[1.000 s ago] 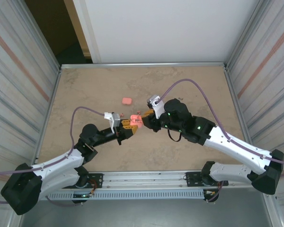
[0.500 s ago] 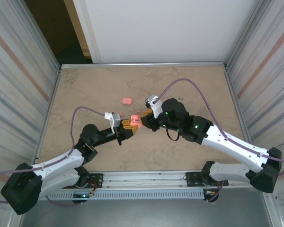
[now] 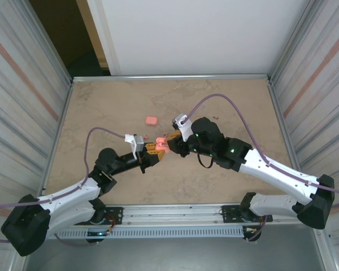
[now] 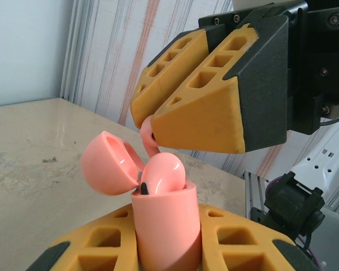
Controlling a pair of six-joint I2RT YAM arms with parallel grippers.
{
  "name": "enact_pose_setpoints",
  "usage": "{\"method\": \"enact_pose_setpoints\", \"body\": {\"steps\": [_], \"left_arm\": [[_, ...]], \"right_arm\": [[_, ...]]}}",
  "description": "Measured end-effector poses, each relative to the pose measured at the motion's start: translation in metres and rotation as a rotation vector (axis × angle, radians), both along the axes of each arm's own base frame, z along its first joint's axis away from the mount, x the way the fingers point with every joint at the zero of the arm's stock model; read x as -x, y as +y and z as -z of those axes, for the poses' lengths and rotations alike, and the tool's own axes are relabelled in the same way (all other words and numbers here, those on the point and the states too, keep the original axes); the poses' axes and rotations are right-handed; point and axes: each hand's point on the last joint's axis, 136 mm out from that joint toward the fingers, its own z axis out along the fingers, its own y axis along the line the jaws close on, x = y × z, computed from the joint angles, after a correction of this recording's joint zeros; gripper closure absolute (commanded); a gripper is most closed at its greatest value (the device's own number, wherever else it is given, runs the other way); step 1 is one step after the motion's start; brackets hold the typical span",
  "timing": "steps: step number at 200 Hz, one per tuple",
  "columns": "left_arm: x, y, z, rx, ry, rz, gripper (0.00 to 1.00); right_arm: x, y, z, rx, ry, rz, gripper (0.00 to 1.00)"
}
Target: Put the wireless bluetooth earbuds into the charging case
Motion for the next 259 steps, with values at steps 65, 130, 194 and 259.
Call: {"method": "enact_pose_setpoints", "body": {"steps": [65,130,194,259], "left_arm": [[0.0000,0.0001,-0.0010,0.003,-0.003,0.000,1.00],[-0.0005,0.0003,-0.0010,0.003,-0.003,-0.003,1.00],[-0.0018,0.0009,-0.0027,0.009,-0.005,-0.012,1.00],[-0.0019,0.0014,-0.0058,0.019,-0.015,-0.015,1.00]], "right_arm": [[-0.0001,0.0002,0.0003,0.001,0.000,0.000,0.74],[-0.0003,0.0019,0.0037,0.007,0.007,-0.004,0.74],[0.0013,0.0029,0.0037,0.004,0.012,-0.013,0.73],[0.0052,0.0062,0.0049,-0.005,0.031,-0.036,0.67]]}}
